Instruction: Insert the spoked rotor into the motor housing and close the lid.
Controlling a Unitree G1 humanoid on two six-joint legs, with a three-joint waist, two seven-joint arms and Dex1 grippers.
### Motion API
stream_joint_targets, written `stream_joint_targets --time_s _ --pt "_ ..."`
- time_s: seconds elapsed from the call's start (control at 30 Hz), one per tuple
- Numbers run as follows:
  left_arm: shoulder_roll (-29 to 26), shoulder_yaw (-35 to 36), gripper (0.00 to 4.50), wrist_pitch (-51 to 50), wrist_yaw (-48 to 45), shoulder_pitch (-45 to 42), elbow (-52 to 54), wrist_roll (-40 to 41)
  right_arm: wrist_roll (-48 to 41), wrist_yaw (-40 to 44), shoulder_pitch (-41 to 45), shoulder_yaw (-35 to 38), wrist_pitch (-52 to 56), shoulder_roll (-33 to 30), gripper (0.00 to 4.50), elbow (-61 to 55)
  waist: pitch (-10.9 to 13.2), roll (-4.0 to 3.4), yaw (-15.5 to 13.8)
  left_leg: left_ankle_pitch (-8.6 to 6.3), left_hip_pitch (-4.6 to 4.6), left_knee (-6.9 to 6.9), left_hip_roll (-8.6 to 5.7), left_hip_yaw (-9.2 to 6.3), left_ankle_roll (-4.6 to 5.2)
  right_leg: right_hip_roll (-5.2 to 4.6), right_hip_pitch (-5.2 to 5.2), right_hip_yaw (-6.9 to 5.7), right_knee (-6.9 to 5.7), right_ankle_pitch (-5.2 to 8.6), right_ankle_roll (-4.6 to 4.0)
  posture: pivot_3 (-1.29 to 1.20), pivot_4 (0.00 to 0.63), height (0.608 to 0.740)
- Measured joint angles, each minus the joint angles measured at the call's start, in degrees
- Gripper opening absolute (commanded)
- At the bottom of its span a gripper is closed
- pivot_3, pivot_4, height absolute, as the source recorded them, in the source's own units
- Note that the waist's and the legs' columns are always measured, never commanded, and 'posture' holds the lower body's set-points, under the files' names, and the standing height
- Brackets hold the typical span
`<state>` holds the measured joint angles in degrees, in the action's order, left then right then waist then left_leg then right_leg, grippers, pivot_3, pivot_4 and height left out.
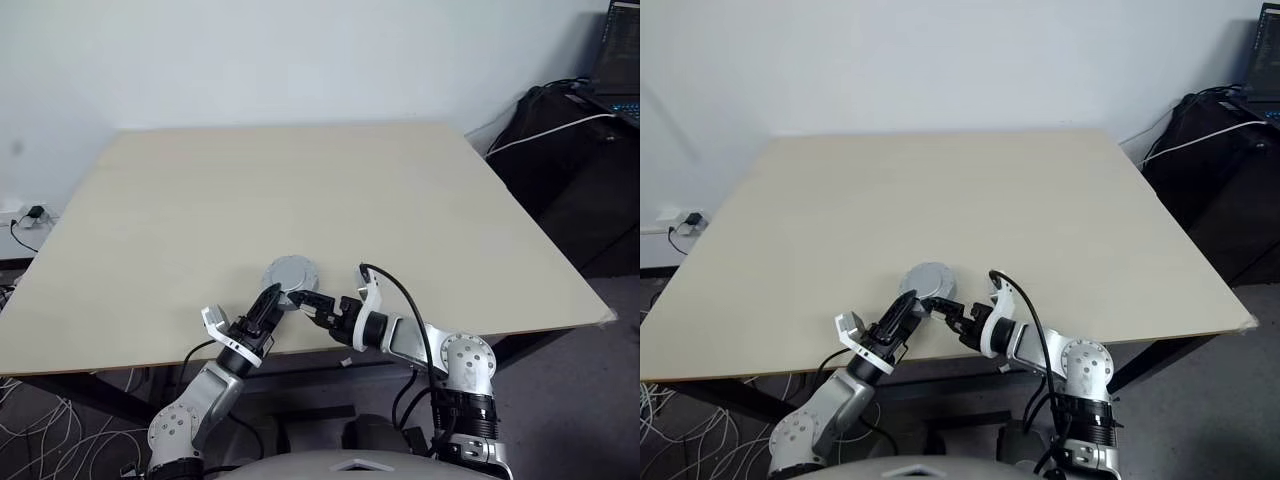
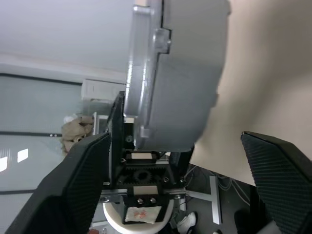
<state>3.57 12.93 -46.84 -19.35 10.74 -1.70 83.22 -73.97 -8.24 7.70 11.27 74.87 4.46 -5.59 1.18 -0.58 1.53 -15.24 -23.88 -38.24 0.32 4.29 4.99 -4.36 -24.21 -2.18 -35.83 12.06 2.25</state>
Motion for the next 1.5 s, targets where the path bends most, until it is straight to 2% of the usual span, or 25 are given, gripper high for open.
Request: stream_joint_targets --time_s 0.23,0.6,0.77,0.9,1.2,1.27,1.5 --pt "0.07 1.39 2.08 2.95 -0.76 -0.27 -0.32 -1.86 -1.24 0.55 -1.44 -0.8 -2.58 -0.17 4.5 -0.05 0.01 0.01 -0.03 0.0 -0.01 0.0 0.01 0.0 0.0 -0.03 -0.02 0.0 0.0 0.0 0.0 0.0 0.0 0.74" --pt "0.83 6.61 2.08 16.72 -0.69 -5.63 -2.47 -6.92 -3.39 4.2 -3.64 -3.68 -2.47 -4.82 4.5 -3.99 0.01 0.11 -0.38 0.0 -0.02 -0.01 0.0 0.01 0.01 0.01 0.01 -0.01 0.01 -0.01 -0.01 0.0 0.0 0.74" --pt "1.07 8.96 2.08 25.56 2.02 -8.44 -2.86 -9.18 2.92 6.13 -5.72 -4.68 -7.96 -7.07 4.5 -4.76 -0.01 0.22 -0.67 0.0 -0.02 -0.05 -0.02 0.02 0.01 0.02 0.06 -0.02 0.02 -0.01 0.0 0.0 0.0 0.74" --pt "1.24 10.88 2.08 31.46 4.4 -10.39 -2.99 -9.71 10.06 11.56 -8.06 -6.55 -15.1 -9.03 4.5 -8.07 -0.01 0.3 -0.87 0.0 0.04 -0.05 -0.02 0.01 0.03 0.06 0.43 -0.05 0.06 -0.01 0.01 0.0 0.0 0.74" --pt "1.24 14.45 2.08 38.52 7.94 -15.08 -7.75 -10.04 24.94 23.26 -15.06 -13.2 -30.07 -12.19 4.5 -11.96 0.18 0.86 -0.89 -0.03 0.08 -0.33 0.03 -0.03 0.01 0.11 0.54 -0.12 0.06 -0.09 0.16 0.0 0.0 0.74" --pt "1.26 15.55 2.08 39.85 8.34 -16.51 -9.0 -10.04 26.77 24.34 -15.95 -14.1 -31.77 -12.19 4.5 -12.11 0.19 0.89 -0.88 -0.18 0.11 -0.4 0.03 -0.03 -0.24 0.09 0.49 -0.12 0.06 -0.11 0.2 0.0 0.0 0.74" --pt "1.85 19.24 2.08 43.93 12.03 -19.81 -13.26 -11.21 28.82 25.63 -16.8 -14.47 -33.29 -11.84 4.5 -12.12 0.19 1.08 -1.01 -0.21 0.12 -0.54 0.04 -0.1 -0.23 0.04 0.5 -0.18 0.06 -0.15 0.22 0.0 0.0 0.74"
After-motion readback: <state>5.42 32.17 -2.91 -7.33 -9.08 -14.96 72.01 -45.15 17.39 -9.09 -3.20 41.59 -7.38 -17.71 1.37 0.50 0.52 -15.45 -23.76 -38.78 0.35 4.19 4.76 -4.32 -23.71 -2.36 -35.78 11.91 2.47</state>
